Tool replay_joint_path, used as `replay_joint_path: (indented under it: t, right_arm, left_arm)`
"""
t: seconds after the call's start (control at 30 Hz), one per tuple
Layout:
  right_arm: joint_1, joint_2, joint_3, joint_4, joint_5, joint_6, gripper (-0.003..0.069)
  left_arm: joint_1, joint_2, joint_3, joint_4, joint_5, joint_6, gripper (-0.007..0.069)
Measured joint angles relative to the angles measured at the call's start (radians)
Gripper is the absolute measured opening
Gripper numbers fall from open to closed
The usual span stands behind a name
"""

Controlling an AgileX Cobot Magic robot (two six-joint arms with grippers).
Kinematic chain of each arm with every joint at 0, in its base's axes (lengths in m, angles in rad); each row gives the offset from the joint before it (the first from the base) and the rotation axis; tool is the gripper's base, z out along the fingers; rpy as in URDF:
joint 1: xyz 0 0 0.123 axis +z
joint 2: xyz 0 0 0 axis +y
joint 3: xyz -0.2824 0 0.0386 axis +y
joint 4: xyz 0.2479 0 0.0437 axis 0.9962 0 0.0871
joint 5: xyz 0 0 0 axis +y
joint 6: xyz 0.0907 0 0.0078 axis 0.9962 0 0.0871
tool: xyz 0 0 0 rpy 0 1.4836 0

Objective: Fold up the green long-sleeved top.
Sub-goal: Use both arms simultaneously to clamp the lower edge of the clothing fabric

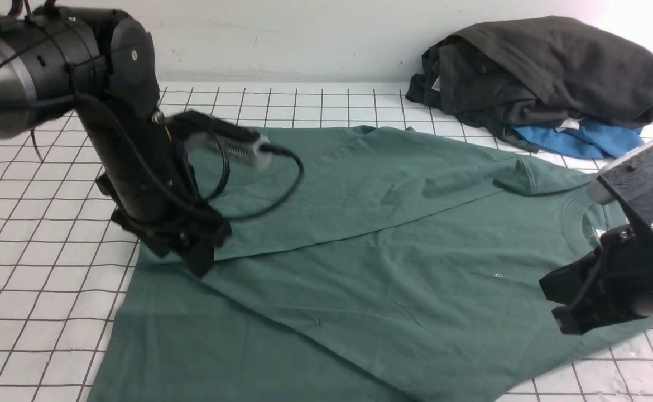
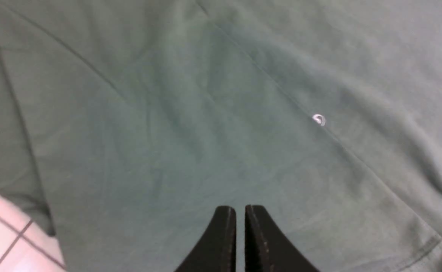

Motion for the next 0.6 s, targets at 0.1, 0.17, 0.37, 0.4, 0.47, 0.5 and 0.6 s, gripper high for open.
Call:
replay_joint_path:
  t: [0.1,0.17,0.37,0.4,0.47,0.5,0.6]
  right_arm:
    - [0.000,-0.001,0.000,0.072,0.025,-0.087,0.0031]
    - [0.000,-0.001,0.000,0.126,0.036,-0.143,0.0031]
    - [0.000,-0.001,0.000,0.237,0.050,-0.262,0.0031]
    - [0.000,-0.001,0.000,0.247,0.052,-0.277,0.0031]
    - [0.000,-0.001,0.000,0.254,0.052,-0.283,0.0031]
    - [0.000,-0.001,0.000,0.254,0.052,-0.284,0.0031]
    - [0.000,-0.001,0.000,0.262,0.052,-0.291,0.0031]
  left_arm:
    - [-0.047,-0.117,0.263,0.003,-0.116,0.293,0.0426]
    - [-0.048,-0.163,0.394,0.022,-0.217,0.423,0.0426]
    - [-0.043,-0.200,0.658,0.099,-0.530,0.560,0.0426]
    - [-0.043,-0.192,0.686,0.106,-0.593,0.550,0.0426]
    - [-0.043,-0.191,0.699,0.110,-0.620,0.541,0.0426]
    - [-0.043,-0.189,0.700,0.110,-0.621,0.540,0.0426]
    - [-0.043,-0.181,0.692,0.112,-0.615,0.533,0.0377]
